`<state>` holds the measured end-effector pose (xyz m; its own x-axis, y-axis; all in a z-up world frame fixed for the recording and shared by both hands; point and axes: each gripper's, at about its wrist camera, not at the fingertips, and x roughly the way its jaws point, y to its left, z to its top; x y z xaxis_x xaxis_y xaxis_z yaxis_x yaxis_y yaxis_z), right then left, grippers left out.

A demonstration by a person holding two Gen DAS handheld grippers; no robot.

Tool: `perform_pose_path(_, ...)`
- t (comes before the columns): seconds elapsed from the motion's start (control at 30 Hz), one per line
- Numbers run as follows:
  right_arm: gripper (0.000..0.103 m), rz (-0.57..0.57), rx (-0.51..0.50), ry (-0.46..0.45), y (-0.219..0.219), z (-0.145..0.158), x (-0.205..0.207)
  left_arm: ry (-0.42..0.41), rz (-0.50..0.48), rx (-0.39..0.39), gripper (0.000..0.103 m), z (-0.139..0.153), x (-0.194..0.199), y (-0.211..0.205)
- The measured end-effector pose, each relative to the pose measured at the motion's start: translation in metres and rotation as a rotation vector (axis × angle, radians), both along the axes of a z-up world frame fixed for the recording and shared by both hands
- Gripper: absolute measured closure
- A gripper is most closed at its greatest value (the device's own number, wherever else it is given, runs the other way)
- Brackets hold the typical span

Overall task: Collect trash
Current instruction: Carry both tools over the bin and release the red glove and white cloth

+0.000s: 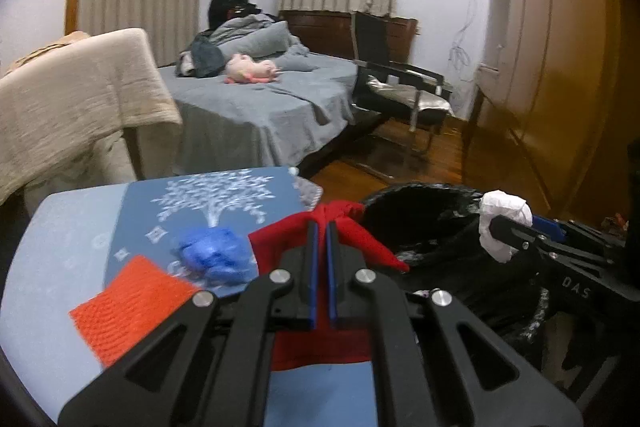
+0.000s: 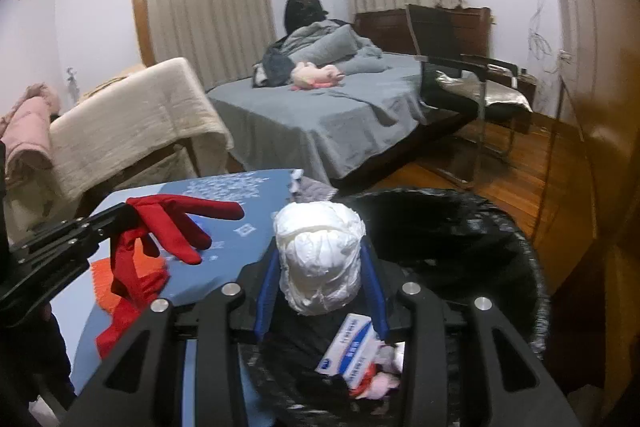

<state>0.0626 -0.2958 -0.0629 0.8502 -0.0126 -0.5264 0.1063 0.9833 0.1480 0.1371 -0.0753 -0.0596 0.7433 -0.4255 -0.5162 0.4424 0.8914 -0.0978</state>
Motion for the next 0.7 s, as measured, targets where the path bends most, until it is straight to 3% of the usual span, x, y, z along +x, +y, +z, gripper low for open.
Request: perform_pose_path(0.7, 0.065, -0.172, -0.026, 0.034, -0.084, -0.019, -0.005, 0.050, -0.198, -0.017, 0.100, -0.021, 0.032, -0.114)
